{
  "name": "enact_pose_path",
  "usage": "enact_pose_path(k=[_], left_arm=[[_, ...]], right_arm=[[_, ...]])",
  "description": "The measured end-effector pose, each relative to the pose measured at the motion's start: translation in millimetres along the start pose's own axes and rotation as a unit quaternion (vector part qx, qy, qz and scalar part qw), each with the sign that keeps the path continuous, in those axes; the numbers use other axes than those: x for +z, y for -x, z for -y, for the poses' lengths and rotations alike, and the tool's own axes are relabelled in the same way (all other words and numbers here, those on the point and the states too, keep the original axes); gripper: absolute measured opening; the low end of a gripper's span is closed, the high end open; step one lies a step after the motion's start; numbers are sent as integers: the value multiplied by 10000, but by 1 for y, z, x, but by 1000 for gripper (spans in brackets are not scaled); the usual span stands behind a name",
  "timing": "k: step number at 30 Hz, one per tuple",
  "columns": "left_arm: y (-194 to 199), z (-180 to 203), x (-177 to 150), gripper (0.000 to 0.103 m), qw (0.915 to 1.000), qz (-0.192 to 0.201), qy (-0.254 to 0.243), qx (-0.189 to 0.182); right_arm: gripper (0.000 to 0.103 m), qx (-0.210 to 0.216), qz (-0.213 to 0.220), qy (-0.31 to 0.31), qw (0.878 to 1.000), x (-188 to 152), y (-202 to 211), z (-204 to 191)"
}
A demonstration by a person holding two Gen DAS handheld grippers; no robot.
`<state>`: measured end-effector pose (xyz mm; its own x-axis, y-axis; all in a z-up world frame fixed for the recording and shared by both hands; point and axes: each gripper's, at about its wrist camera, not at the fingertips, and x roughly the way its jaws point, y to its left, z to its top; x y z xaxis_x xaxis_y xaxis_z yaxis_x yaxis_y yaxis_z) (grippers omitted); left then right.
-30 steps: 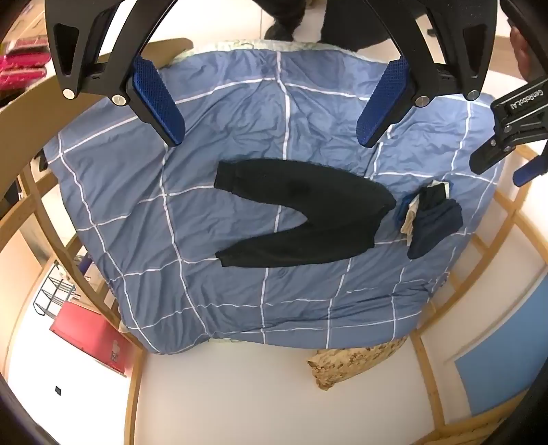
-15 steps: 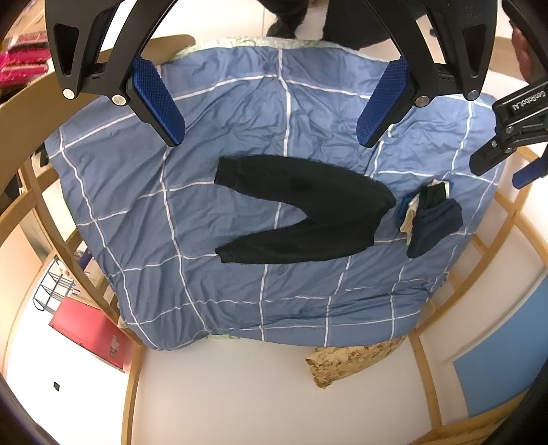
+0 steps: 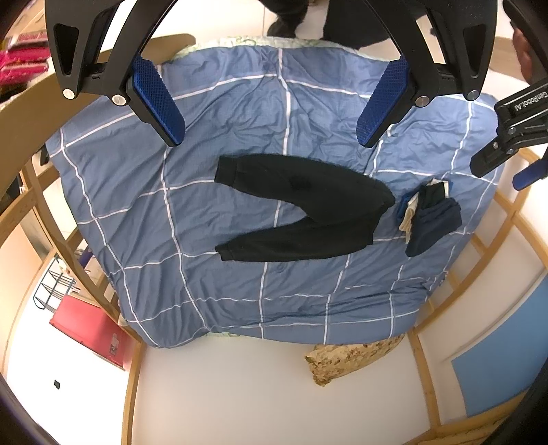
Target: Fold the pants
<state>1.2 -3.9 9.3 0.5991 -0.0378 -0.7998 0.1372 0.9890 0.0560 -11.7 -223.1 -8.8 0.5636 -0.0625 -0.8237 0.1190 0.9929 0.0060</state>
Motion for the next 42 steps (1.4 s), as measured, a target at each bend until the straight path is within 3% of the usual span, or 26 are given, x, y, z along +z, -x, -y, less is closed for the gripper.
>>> enact_pose_path(k=[42], left_arm=[[2, 1, 6, 103, 10000, 61, -26, 31]], right_arm=[[102, 3, 24, 2, 10000, 2, -1, 0]])
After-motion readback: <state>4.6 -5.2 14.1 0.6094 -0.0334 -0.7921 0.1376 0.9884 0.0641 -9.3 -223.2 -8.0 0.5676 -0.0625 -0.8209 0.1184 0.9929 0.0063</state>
